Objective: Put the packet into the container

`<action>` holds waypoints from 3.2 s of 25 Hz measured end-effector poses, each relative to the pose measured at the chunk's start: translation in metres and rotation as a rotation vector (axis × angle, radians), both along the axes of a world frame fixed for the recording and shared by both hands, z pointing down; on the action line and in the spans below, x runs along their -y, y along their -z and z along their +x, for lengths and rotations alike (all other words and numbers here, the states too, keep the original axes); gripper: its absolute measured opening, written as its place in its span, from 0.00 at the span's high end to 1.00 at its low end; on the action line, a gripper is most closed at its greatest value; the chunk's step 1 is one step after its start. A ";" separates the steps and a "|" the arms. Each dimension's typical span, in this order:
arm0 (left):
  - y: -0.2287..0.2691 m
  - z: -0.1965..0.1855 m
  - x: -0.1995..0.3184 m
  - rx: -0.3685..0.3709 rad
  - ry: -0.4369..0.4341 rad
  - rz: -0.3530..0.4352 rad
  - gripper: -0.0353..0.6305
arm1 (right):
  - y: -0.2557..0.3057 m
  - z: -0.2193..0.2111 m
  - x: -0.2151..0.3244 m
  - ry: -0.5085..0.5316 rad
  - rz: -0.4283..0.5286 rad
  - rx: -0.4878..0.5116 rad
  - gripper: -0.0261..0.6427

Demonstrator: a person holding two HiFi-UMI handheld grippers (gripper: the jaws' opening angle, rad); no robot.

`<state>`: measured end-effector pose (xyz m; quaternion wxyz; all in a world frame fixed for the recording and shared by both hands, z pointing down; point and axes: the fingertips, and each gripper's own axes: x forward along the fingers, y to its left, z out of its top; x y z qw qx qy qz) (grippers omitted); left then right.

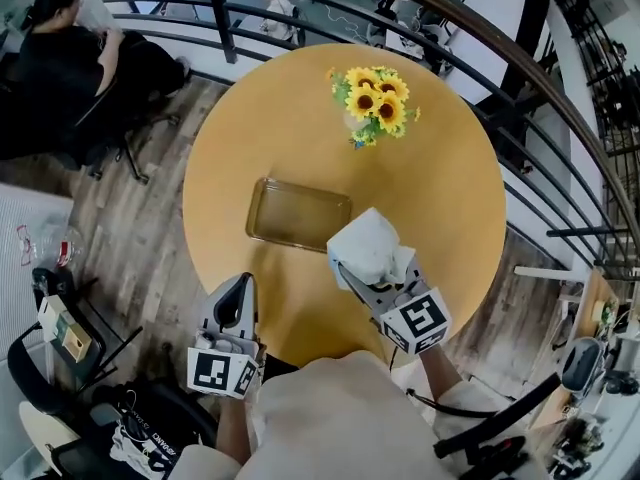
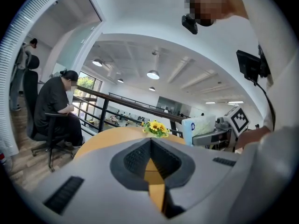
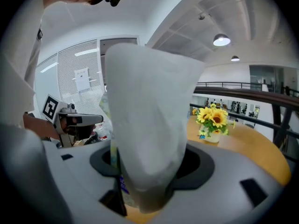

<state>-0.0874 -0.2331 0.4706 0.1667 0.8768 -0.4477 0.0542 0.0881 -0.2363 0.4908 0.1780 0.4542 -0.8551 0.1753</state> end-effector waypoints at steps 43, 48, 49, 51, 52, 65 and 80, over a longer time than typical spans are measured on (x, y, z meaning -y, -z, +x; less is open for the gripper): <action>-0.009 -0.083 -0.034 0.024 0.271 -0.028 0.94 | -0.180 -0.070 0.073 0.698 -0.382 -0.649 0.52; -0.010 -0.086 -0.034 0.027 0.276 -0.031 0.94 | -0.184 -0.072 0.073 0.726 -0.383 -0.687 0.49; -0.010 -0.087 -0.034 0.027 0.276 -0.031 0.94 | -0.184 -0.073 0.073 0.731 -0.376 -0.693 0.47; -0.009 -0.088 -0.034 0.027 0.276 -0.031 0.94 | -0.184 -0.074 0.073 0.739 -0.370 -0.702 0.43; -0.009 -0.088 -0.034 0.027 0.276 -0.031 0.94 | -0.183 -0.074 0.073 0.741 -0.369 -0.703 0.43; -0.009 -0.079 -0.031 0.021 0.228 -0.031 0.94 | -0.161 -0.076 0.080 0.719 -0.318 -0.651 0.41; 0.002 -0.041 -0.008 0.038 0.110 -0.008 0.94 | -0.095 -0.067 0.095 0.527 -0.211 -0.487 0.41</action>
